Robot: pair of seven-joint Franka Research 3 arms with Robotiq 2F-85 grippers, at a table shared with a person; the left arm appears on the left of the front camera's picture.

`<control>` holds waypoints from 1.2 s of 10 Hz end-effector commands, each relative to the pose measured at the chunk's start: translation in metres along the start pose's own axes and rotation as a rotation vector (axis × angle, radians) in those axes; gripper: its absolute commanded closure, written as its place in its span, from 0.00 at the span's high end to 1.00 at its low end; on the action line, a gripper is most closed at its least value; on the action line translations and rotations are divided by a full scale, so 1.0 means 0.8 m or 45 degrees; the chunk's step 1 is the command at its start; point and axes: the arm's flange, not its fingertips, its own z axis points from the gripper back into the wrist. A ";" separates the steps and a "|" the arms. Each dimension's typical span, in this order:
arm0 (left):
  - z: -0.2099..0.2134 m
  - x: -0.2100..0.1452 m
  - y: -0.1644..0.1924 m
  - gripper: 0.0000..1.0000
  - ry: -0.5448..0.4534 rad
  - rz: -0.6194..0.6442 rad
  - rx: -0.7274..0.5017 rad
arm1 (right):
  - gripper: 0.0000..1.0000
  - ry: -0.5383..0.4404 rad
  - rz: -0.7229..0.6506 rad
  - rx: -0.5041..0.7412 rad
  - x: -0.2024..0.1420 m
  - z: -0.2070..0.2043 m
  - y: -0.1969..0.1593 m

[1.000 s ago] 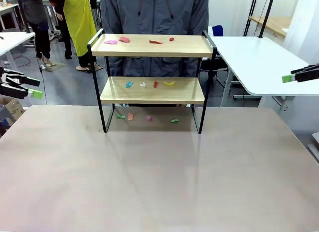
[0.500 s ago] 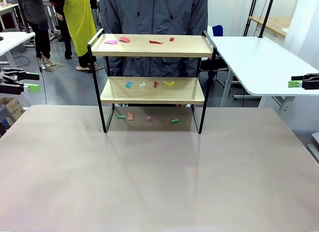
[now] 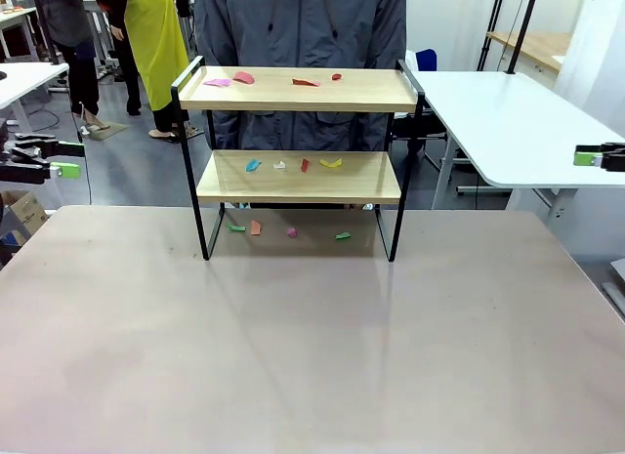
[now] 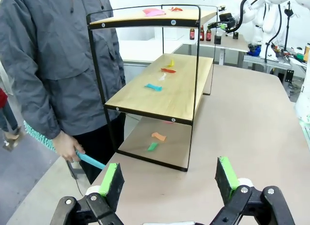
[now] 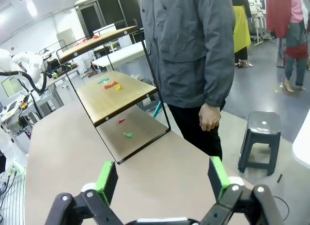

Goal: Clean the shelf.
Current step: Pick up the Duster handed by the human.

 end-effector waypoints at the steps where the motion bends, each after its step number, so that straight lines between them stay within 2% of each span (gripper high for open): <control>1: 0.001 0.002 0.006 1.00 -0.056 0.008 0.001 | 1.00 -0.047 0.019 0.007 0.007 -0.004 -0.004; 4: 0.001 -0.002 0.004 1.00 -0.066 0.023 0.005 | 1.00 -0.053 0.021 0.002 0.008 -0.005 -0.005; 5: 0.000 -0.001 0.002 1.00 -0.067 0.001 0.000 | 1.00 -0.026 0.008 0.055 0.007 -0.004 -0.005; 6: 0.001 -0.006 0.000 1.00 -0.011 0.015 -0.008 | 1.00 -0.006 0.002 0.006 0.001 -0.003 0.000; 12: 0.001 -0.006 0.000 1.00 -0.011 0.015 -0.008 | 1.00 -0.006 0.002 0.006 0.001 -0.003 0.000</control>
